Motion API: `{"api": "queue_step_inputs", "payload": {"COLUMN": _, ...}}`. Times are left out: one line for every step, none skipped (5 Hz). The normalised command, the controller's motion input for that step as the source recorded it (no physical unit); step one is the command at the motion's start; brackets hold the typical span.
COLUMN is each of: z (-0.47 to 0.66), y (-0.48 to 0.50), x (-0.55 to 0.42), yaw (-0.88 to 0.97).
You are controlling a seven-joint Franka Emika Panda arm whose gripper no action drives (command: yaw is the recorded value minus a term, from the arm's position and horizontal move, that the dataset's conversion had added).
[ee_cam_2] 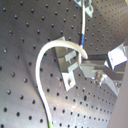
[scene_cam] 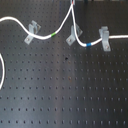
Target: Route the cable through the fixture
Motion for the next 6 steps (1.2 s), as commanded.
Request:
{"api": "queue_step_inputs", "payload": {"z": 0.04, "y": -0.116, "x": -0.44, "yaw": 0.0}}
{"api": "queue_step_inputs", "payload": {"z": 0.01, "y": -0.063, "x": -0.372, "yaw": 0.0}}
{"api": "queue_step_inputs", "payload": {"z": -0.07, "y": -0.086, "x": -0.472, "yaw": 0.0}}
{"api": "queue_step_inputs", "payload": {"z": -0.01, "y": 0.049, "x": -0.4, "yaw": 0.0}}
{"api": "queue_step_inputs", "payload": {"z": 0.0, "y": 0.13, "x": -0.14, "yaw": 0.11}}
{"api": "queue_step_inputs", "payload": {"z": 0.0, "y": 0.104, "x": 0.061, "yaw": 0.21}}
